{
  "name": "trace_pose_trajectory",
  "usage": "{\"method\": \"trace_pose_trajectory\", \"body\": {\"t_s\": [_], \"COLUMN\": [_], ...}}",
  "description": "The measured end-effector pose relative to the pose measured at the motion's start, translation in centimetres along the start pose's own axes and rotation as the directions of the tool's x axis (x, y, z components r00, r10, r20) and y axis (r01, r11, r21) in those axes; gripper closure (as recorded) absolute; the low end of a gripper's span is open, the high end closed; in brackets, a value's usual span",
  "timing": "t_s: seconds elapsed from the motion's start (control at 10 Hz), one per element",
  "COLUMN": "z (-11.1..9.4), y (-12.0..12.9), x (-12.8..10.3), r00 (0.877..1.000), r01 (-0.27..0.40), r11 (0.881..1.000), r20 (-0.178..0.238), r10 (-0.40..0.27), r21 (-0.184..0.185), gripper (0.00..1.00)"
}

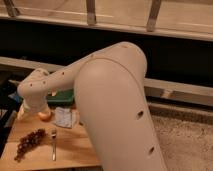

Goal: Place grapes in table surface

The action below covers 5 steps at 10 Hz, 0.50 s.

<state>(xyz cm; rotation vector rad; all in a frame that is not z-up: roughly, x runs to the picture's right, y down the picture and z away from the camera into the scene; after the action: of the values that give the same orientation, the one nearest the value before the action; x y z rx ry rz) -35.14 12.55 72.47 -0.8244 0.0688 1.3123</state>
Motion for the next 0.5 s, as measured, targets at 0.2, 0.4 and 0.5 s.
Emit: {"method": "trace_pose_trajectory", "body": {"t_s": [0.2,0.4,0.5], "z": [1.9,2.2,2.1], "y": [0.0,0.3,0.1], "x": [0.8,1.0,0.9], "r00": [0.999,0.999,0.999], "r01": [0.000,0.003,0.000], "r11": [1.000,0.999,0.999], "r20": [-0.041,-0.047,-0.046], "r10": [-0.001,-0.004,-0.002], "r21": [-0.030,-0.039,-0.039], "gripper": [0.21,0.21,0.21]}}
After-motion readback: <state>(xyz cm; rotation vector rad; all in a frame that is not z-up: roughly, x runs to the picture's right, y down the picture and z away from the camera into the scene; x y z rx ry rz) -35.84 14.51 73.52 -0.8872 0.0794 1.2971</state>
